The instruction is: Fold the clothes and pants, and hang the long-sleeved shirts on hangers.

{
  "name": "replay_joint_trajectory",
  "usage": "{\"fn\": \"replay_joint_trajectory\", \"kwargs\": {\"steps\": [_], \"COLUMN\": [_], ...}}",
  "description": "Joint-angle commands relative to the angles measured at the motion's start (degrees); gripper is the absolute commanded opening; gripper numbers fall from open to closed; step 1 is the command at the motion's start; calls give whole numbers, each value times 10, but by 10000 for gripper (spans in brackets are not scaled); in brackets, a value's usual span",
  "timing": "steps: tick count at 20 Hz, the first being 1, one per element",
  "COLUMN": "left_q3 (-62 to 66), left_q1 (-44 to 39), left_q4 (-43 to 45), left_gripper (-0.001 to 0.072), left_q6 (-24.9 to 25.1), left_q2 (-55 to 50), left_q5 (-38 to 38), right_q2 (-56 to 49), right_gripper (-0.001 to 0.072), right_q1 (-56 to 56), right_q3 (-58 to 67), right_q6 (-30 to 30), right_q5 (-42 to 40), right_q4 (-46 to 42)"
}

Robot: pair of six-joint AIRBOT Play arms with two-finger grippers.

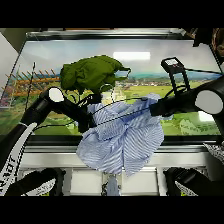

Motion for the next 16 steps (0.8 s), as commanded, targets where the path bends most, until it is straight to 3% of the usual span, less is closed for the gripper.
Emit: {"fn": "replay_joint_trajectory", "kwargs": {"steps": [1, 9, 16], "left_q3": [17, 17, 31], "left_q1": [0, 0, 19], "left_q4": [-14, -14, -13], "left_gripper": [10, 10, 10], "left_q6": [1, 5, 6], "left_q2": [0, -37, -43], "left_q5": [10, -21, -26], "right_q2": [-50, -100, -119], "right_gripper": [18, 17, 18], "right_q1": [14, 125, 205], "right_q3": [62, 100, 100], "right_q6": [-26, -47, -73], "right_q5": [7, -75, -79], "right_q4": [5, 5, 5]}}
